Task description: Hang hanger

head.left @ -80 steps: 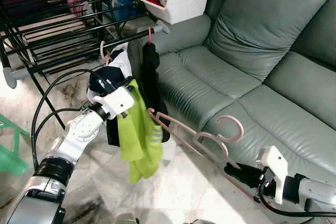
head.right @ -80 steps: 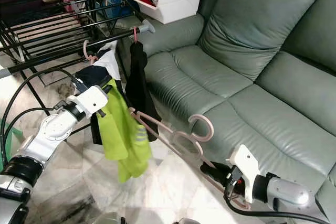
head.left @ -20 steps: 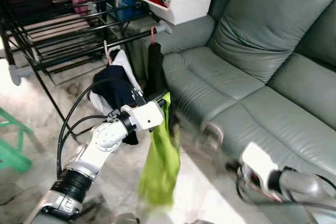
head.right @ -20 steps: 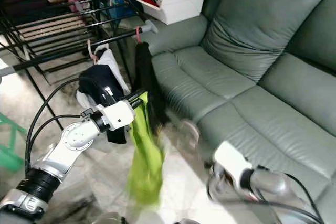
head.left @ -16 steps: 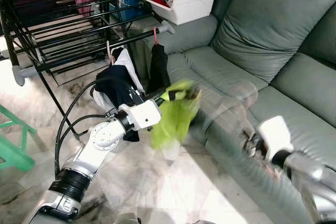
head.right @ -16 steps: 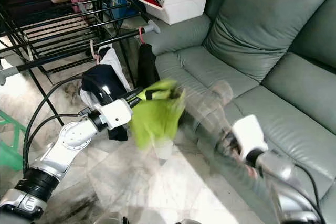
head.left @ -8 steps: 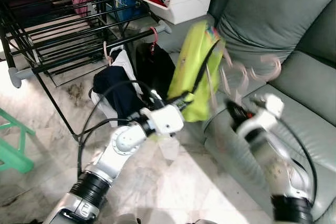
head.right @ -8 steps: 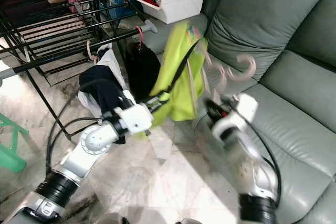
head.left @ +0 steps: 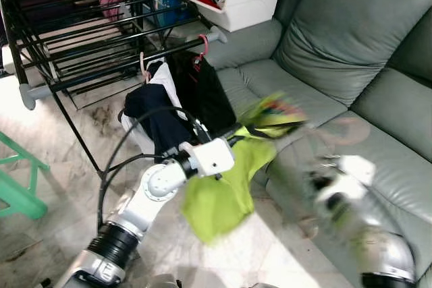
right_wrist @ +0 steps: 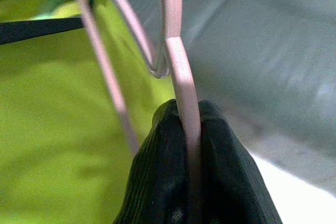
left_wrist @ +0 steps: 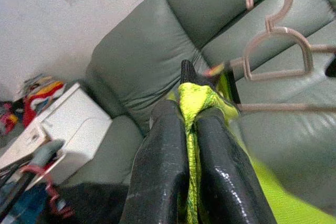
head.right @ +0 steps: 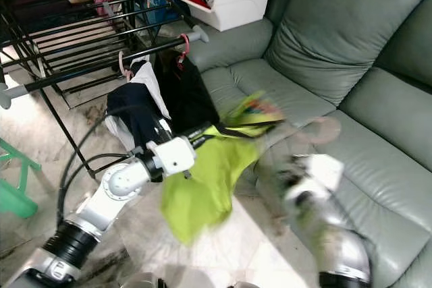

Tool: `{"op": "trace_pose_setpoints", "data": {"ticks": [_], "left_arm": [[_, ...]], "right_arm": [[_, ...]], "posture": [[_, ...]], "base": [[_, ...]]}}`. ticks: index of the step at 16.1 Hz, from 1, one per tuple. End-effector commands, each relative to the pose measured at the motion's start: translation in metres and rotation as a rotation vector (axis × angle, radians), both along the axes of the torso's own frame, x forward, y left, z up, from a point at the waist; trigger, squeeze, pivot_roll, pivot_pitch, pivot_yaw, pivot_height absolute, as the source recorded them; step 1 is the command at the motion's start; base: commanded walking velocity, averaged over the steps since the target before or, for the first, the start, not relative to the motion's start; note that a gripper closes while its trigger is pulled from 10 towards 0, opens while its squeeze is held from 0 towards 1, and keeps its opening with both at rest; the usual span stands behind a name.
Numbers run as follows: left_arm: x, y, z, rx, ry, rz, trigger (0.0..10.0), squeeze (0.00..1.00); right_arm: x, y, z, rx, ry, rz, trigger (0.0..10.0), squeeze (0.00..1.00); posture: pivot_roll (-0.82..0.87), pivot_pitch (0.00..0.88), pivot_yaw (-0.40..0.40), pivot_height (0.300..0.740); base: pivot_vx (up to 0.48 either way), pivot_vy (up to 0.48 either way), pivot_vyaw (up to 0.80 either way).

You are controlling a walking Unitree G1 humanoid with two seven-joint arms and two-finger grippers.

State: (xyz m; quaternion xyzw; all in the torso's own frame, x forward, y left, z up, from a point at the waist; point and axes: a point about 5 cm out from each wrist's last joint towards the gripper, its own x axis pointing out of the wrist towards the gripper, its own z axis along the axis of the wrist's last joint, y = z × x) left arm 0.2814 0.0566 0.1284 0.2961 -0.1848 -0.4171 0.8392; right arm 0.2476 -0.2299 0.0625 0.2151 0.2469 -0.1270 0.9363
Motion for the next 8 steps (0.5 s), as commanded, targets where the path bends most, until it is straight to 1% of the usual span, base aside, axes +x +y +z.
{"op": "trace_pose_setpoints", "data": {"ticks": [1,3,4,5,6,7,8], "left_arm": [[0.001,0.003,0.009,-0.028,-0.039,0.003,10.0,0.00],[0.001,0.001,0.010,-0.030,-0.041,-0.002,10.0,0.00],[0.001,0.000,0.012,-0.030,-0.042,-0.004,10.0,0.00],[0.001,0.000,0.012,-0.031,-0.039,-0.006,10.0,0.00],[0.001,-0.001,0.010,-0.027,-0.030,-0.012,10.0,0.00],[-0.002,-0.003,0.007,-0.018,-0.017,-0.030,10.0,0.00],[-0.003,-0.004,0.006,-0.021,-0.013,-0.033,10.0,0.00]], "right_arm": [[0.000,-0.030,0.017,-0.086,-0.052,-0.186,10.0,0.00],[0.008,-0.031,0.033,-0.119,-0.134,-0.205,10.0,0.00],[0.021,-0.034,0.055,-0.173,-0.262,-0.232,10.0,0.00],[0.030,-0.030,0.068,-0.186,-0.337,-0.203,10.0,0.00],[0.041,-0.016,0.081,-0.153,-0.426,-0.081,10.0,0.00],[0.053,0.023,0.093,-0.050,-0.466,0.185,10.0,0.00],[0.054,0.035,0.086,0.039,-0.391,0.239,10.0,0.00]], "posture": [[-0.08,0.000,-0.001,0.740],[-0.08,0.000,-0.001,0.740],[-0.08,0.000,-0.001,0.740],[-0.09,0.000,0.002,0.740],[-0.08,0.000,0.001,0.740],[-0.08,0.000,0.002,0.740],[-0.09,0.000,-0.002,0.740]], "base": [[0.000,0.000,0.00],[0.000,0.000,0.00],[0.000,0.000,0.00],[0.000,0.000,0.00],[0.000,0.000,0.00],[0.000,0.000,0.00],[0.000,0.000,0.00]]}}
